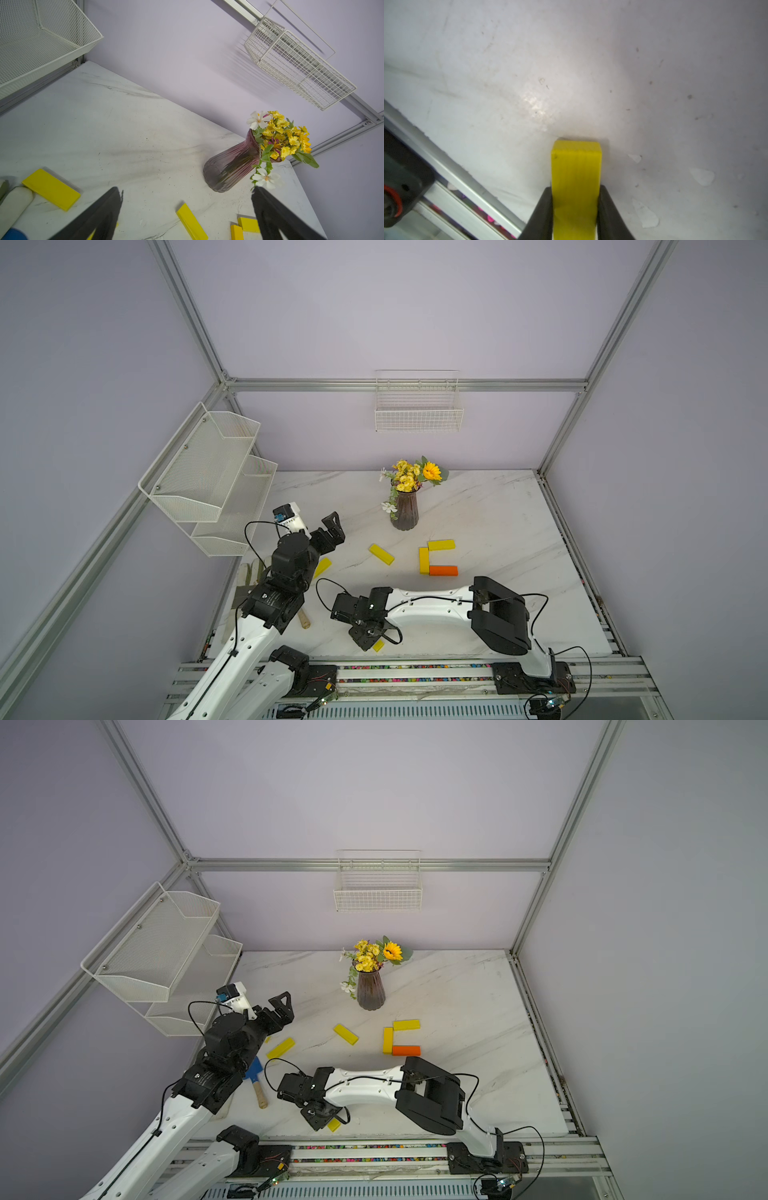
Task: Assemble the number 8 with building blocks
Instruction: Pick up the building block from the center of the board.
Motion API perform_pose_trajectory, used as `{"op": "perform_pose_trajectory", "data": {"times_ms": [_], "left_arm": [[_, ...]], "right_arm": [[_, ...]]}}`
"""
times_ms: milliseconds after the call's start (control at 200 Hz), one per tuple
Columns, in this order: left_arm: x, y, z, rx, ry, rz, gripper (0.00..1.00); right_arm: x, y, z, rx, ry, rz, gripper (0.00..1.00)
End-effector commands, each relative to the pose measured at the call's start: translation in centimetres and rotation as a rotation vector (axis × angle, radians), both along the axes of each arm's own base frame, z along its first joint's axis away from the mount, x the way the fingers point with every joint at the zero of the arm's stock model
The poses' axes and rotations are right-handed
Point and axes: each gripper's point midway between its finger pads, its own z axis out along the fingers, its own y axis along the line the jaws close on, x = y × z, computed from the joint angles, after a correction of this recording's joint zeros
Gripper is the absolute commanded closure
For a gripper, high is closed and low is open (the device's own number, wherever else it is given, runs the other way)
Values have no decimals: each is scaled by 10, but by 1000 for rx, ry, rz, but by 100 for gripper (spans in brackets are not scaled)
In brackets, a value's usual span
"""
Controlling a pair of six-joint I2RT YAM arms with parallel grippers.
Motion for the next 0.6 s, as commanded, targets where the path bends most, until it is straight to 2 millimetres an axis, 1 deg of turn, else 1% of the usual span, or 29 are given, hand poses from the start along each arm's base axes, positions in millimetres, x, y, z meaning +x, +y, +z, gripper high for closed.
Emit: {"op": "perform_pose_trajectory", "data": {"times_ms": [0, 55, 185, 230, 365, 495, 595], "left_arm": [[0, 0, 10, -5, -33, 2, 0], [0, 0, 10, -4, -31, 1, 0], [1, 0, 10, -4, -33, 3, 0], [1, 0, 9, -4, -32, 2, 0], [4, -1, 9, -2, -31, 1, 0], [6, -3, 9, -5, -29, -6, 0], [8, -5, 7, -6, -26, -9, 0]], "right_arm": [[24, -31, 0, -71, -50, -136, 91], [33, -38, 7, -59, -58, -202, 93], [56, -66, 23, -35, -80, -379, 96], [62, -76, 28, -28, -87, -431, 96], [66, -99, 39, -11, -81, -535, 96], [65, -129, 42, -32, -72, -668, 96], [65, -145, 48, -7, -62, -763, 96]]}}
